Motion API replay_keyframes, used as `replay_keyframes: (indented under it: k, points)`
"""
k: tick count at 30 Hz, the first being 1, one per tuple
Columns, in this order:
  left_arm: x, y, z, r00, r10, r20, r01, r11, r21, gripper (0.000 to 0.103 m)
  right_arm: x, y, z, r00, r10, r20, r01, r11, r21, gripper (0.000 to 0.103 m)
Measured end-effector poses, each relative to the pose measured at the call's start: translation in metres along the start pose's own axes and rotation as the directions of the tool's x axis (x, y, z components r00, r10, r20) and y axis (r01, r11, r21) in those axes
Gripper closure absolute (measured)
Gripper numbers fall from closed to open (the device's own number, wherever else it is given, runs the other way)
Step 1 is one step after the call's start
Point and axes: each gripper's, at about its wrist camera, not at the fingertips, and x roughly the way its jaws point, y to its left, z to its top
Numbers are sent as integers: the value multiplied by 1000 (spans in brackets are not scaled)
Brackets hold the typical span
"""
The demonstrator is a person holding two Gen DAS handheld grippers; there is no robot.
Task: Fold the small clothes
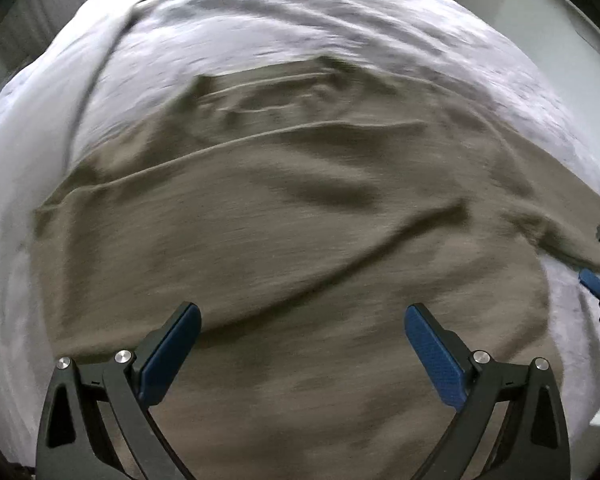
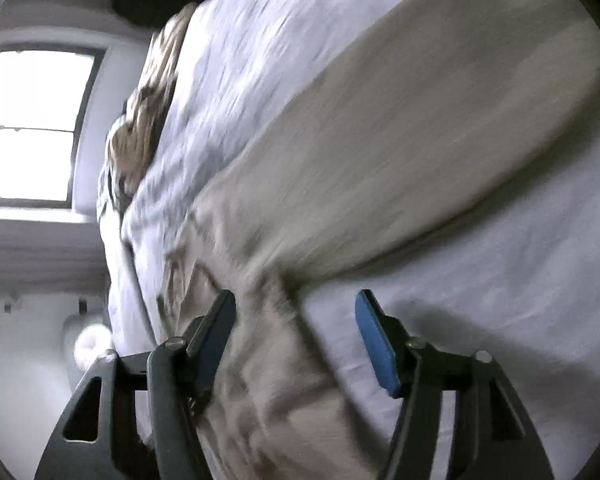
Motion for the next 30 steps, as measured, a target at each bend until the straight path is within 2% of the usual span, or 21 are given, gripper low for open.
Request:
replay_keyframes:
  k: [4,9,11,17,18,19,20,21,23,26,30]
  points:
    - [2,-28,8,1000,-27,-6,28,998,48,1,-34,-29,22,995,-53,89,47,997,61,36]
    - [6,-51,12,999,-48,-17,49,996,70,1,-68,-68,53,971,-101,216,64,983,174,36]
    - [7,-58,12,998,-53,-21,55,996,71,1,-75,-83,64,962,-97,257,39,975,221,36]
    - [11,-67,9,998,-54,-30,56,996,68,1,-74,-101,91,949,-6,314,-91,952,293,38]
    - [12,-67,10,998,-54,-32,56,996,67,1,-72,-103,95,948,19,317,-120,945,303,45]
    - [12,-67,10,998,-53,-33,55,996,66,1,-70,-103,98,949,36,312,-138,941,309,65]
    - [12,-67,10,998,-54,-33,56,997,62,1,-66,-105,100,952,61,301,-160,934,318,76]
    - [12,-67,10,998,-54,-33,56,997,60,1,-63,-106,102,952,89,293,-187,926,327,97]
    - [11,-64,9,998,-52,-31,53,997,47,1,-60,-102,100,946,134,297,-233,916,327,97]
    - [8,-54,7,999,-46,-20,46,999,25,1,-57,-85,101,937,202,285,-279,924,263,97]
    - [2,-33,7,1000,-21,10,22,1000,-14,1,-47,-40,104,925,304,229,-341,930,140,97]
